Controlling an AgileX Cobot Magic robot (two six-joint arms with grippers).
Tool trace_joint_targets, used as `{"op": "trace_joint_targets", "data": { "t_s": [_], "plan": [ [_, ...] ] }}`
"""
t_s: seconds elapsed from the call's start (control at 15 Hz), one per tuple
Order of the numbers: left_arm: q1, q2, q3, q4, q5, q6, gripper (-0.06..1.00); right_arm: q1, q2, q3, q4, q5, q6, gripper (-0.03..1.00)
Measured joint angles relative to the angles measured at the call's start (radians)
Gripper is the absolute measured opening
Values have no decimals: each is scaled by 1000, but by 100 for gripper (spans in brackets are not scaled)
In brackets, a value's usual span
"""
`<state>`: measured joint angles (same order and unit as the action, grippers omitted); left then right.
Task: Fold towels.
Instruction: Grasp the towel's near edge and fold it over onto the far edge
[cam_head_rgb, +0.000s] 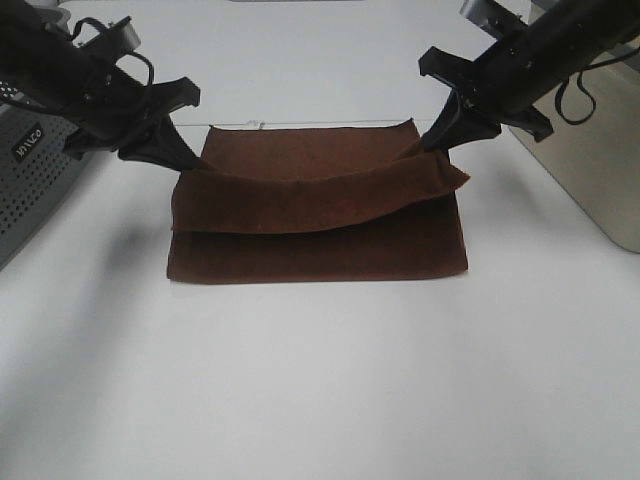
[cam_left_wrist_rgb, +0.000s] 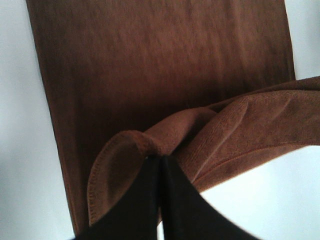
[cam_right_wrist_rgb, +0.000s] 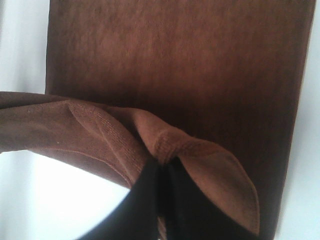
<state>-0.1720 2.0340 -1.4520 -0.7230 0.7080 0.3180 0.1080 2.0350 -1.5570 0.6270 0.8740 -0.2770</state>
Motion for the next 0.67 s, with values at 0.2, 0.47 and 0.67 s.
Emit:
{"op": "trace_joint_targets", "data": {
  "t_s": [0.2, 0.47, 0.67],
  "plan": [
    [0, 145, -233, 31, 4, -51, 0, -5, 151, -228, -48, 26, 62, 0],
    [0, 291, -419, 36, -96, -61, 0, -37, 323, -497, -59, 48, 85, 0],
    [0, 327, -444, 35, -247, -59, 0, -38, 400, -622, -60, 29, 85, 0]
  ]
}}
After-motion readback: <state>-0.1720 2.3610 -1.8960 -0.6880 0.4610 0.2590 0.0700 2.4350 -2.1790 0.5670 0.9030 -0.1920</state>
